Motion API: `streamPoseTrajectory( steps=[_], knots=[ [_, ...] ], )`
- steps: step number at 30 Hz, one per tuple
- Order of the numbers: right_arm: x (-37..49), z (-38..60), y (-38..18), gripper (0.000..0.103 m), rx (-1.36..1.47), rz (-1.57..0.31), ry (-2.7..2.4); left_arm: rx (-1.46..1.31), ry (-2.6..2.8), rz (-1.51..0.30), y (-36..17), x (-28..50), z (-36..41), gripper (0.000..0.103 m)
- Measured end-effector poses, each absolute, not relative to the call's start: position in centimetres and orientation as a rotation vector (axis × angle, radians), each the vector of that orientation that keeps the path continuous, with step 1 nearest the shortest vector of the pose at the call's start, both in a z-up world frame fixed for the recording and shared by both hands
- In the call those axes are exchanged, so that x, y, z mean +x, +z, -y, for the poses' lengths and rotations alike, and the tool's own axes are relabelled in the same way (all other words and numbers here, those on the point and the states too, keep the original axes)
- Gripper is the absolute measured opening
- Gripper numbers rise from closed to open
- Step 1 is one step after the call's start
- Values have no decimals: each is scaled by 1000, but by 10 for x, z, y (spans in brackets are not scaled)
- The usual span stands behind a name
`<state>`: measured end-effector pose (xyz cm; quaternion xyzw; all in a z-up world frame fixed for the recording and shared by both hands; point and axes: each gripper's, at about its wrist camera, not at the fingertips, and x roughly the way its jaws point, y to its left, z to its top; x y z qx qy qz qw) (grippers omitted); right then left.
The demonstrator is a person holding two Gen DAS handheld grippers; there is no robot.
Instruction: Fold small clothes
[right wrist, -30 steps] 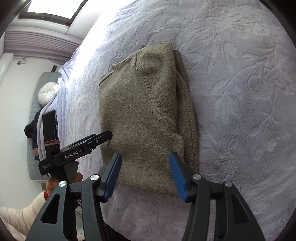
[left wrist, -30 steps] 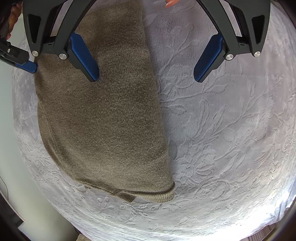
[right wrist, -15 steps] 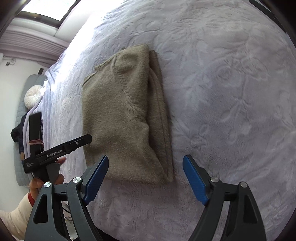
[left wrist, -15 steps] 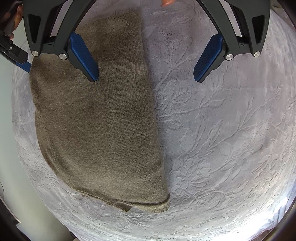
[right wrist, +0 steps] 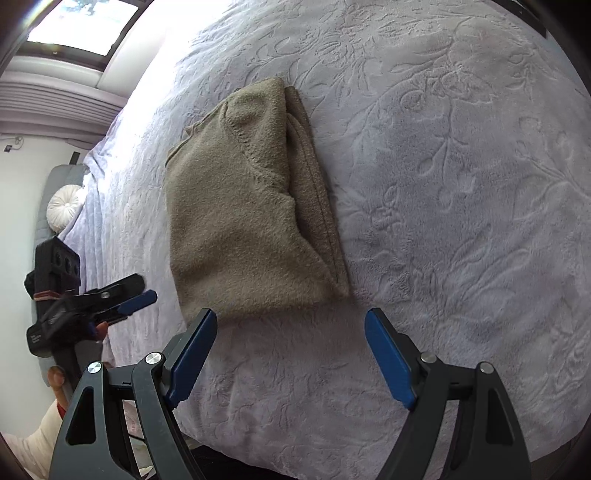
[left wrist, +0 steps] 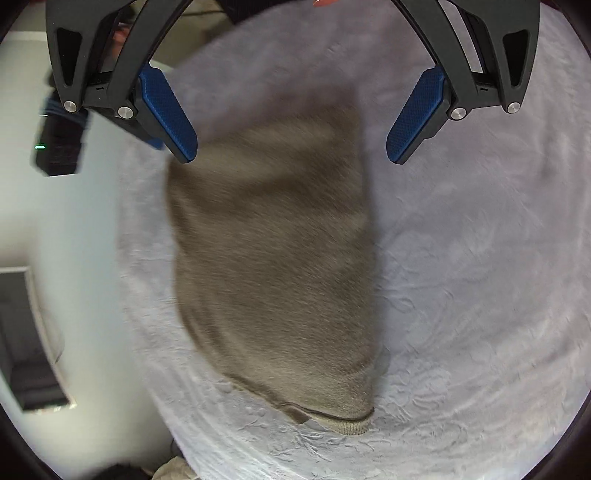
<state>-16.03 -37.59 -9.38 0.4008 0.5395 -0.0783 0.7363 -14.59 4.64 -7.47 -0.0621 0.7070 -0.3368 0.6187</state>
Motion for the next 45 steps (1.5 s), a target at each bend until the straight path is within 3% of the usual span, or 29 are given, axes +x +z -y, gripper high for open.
streamPoseTrajectory(
  steps=[12,24,45],
  knots=[
    [-161,357,-82,85,889,-1156,-165,-211,-755,-1617,-37,-130,-70,103],
    [-153,368,-81,85,828,-1188,-200,275,-516,-1525,-70,-128,-48,103],
    [-53,432,-103,85,668,-1271,-61,221,-616,-1518,-111,-90,-21,103]
  ],
)
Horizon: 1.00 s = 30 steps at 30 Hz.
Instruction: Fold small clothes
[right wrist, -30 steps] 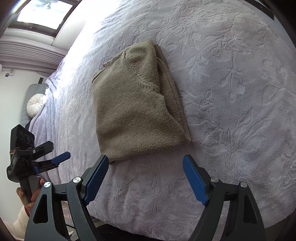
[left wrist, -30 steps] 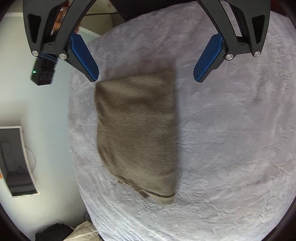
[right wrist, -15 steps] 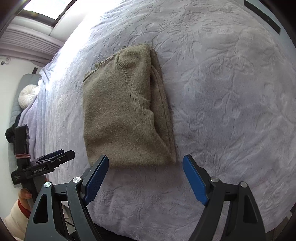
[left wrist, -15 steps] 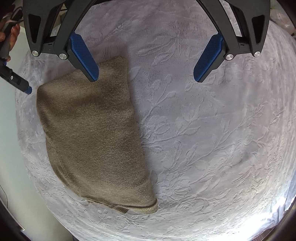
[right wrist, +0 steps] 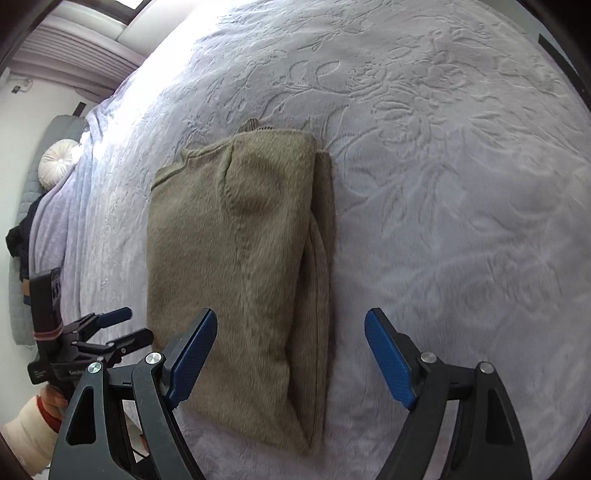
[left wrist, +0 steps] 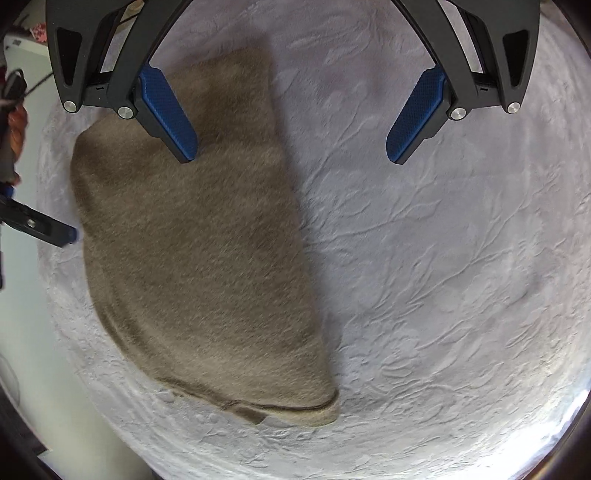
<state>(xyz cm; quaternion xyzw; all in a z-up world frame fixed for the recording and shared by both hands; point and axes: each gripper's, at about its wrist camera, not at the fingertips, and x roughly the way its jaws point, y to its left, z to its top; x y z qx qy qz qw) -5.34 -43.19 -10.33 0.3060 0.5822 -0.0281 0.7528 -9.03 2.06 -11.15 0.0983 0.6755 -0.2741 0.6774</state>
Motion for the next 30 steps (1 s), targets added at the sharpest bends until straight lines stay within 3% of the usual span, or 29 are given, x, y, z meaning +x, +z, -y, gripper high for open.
streamPoseTrajectory(
  steps=[9,17,18,19,20,22,23,25,30],
  knots=[
    [-17,455,-142,85,794,-1255,143,91,-839,-1596,-141,-78,-14,103],
    [15,458,-173,85,914,-1242,318,104,-912,-1553,-142,-88,18,103],
    [16,457,-176,83,929,-1244,315,116,-903,-1547,-143,-90,20,103],
    [17,456,-179,74,939,-1253,297,114,-893,-1545,-144,-90,20,103],
    [19,456,-181,66,935,-1268,279,102,-880,-1542,-143,-90,19,100],
    [16,456,-182,44,960,-1267,265,84,-862,-1519,-136,-91,15,79],
    [14,456,-179,41,966,-1252,262,73,-863,-1507,-131,-91,10,73],
    [9,454,-169,37,960,-1217,260,50,-875,-1499,-123,-89,3,58],
    [2,444,-146,37,1025,-1159,290,-2,-910,-1474,-96,-91,-21,53]
  ],
)
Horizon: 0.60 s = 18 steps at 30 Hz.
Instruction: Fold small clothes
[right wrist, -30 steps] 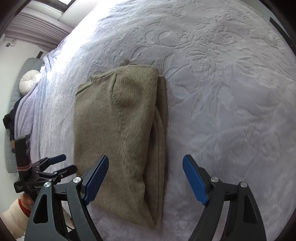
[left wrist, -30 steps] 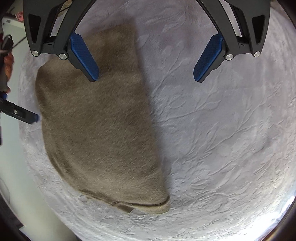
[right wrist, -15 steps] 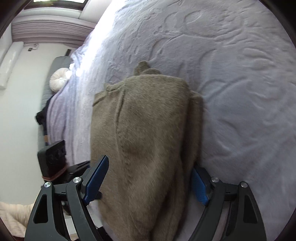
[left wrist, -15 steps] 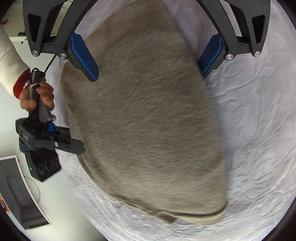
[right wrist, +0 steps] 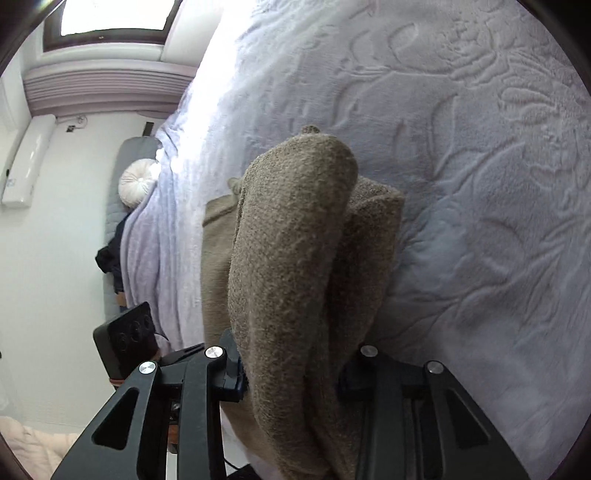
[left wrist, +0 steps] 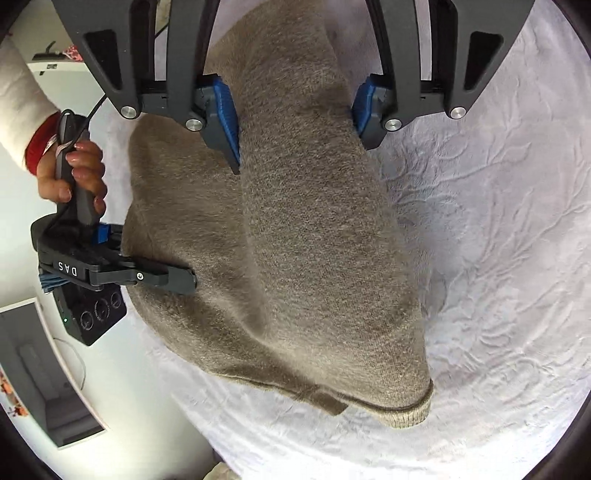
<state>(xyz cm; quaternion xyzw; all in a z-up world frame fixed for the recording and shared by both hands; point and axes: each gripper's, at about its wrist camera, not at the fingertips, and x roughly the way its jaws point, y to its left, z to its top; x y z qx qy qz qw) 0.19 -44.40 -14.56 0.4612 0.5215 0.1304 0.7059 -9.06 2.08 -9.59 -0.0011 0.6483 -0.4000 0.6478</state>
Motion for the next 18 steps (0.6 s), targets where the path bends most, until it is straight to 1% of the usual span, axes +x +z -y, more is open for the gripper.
streamPoseTrajectory(
  steps=[5,11,15,18],
  knots=[
    [-5,422,-117,37,1062,-1139,294,2,-942,-1433,-60,-102,-57,53],
    [-23,383,-88,37,1102,-1122,316,-3,-942,-1411,-23,-115,-121,53],
    [-37,347,-83,37,1129,-1117,340,32,-917,-1406,-11,-124,-162,53],
    [-42,316,-93,37,1143,-1128,351,92,-874,-1416,-14,-129,-189,53]
  ],
)
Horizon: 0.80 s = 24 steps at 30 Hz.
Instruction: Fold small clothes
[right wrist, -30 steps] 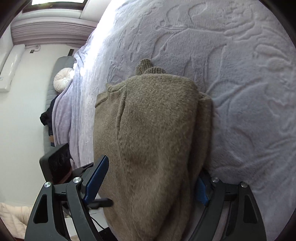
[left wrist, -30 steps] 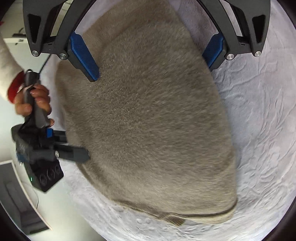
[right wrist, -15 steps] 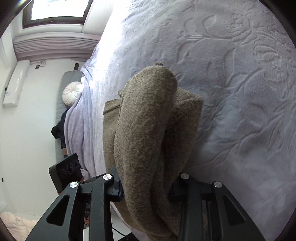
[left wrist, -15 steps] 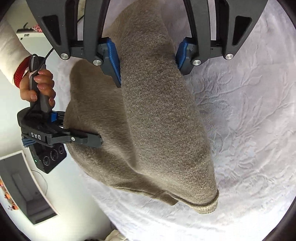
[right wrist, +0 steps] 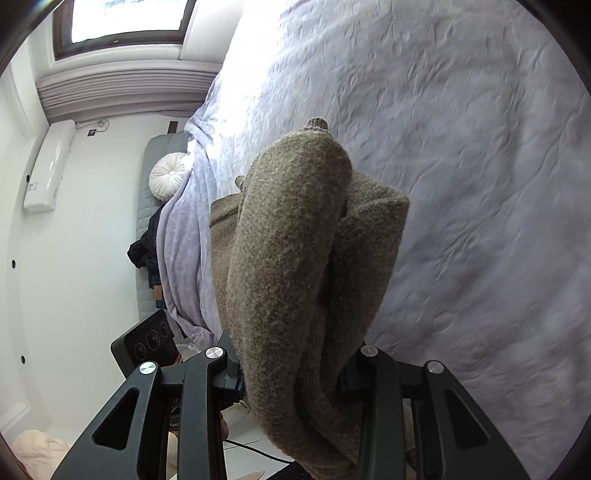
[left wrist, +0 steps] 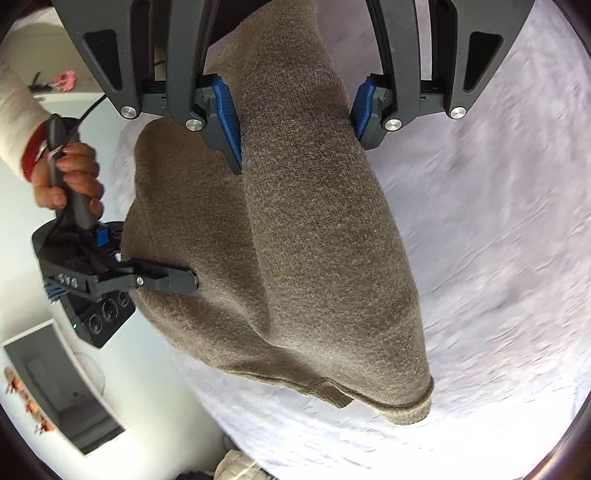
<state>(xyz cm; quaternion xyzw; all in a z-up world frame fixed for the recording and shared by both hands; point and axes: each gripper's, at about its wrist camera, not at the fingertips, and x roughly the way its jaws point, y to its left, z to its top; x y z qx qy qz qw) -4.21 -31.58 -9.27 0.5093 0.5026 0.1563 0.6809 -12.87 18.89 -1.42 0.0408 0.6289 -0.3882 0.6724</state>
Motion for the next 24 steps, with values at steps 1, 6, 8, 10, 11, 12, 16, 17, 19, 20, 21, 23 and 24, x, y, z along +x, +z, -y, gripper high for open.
streamPoseTrajectory(
  steps=[1,6,8,10,11,12,16,17,19,20,21,23,24],
  knots=[
    [-43,308,-98,37,1149,-1137,350,110,-857,-1423,-18,-131,-196,53],
    [-35,266,-136,37,1063,-1261,316,162,-740,-1497,-64,-136,-236,53],
    [-31,257,-150,38,975,-1310,264,163,-698,-1519,-83,-135,-250,54],
    [-29,258,-156,41,896,-1324,212,110,-688,-1518,-88,-130,-258,61],
    [-27,258,-157,42,861,-1331,194,88,-691,-1521,-88,-127,-258,61],
    [-25,258,-158,47,821,-1342,180,86,-693,-1519,-87,-125,-260,62],
    [-21,257,-152,62,694,-1377,130,184,-656,-1473,-81,-124,-259,80],
    [-21,257,-150,62,687,-1385,113,183,-652,-1475,-80,-124,-261,80],
    [-19,258,-145,63,672,-1394,84,184,-635,-1474,-77,-129,-249,80],
    [-19,256,-140,63,655,-1398,69,192,-622,-1470,-75,-130,-252,80],
    [-23,256,-135,63,637,-1399,54,205,-605,-1467,-73,-134,-252,80],
    [-28,257,-124,63,599,-1402,19,221,-580,-1457,-67,-151,-236,80],
    [-32,257,-120,63,576,-1409,-3,229,-565,-1444,-64,-155,-228,81]
  ],
)
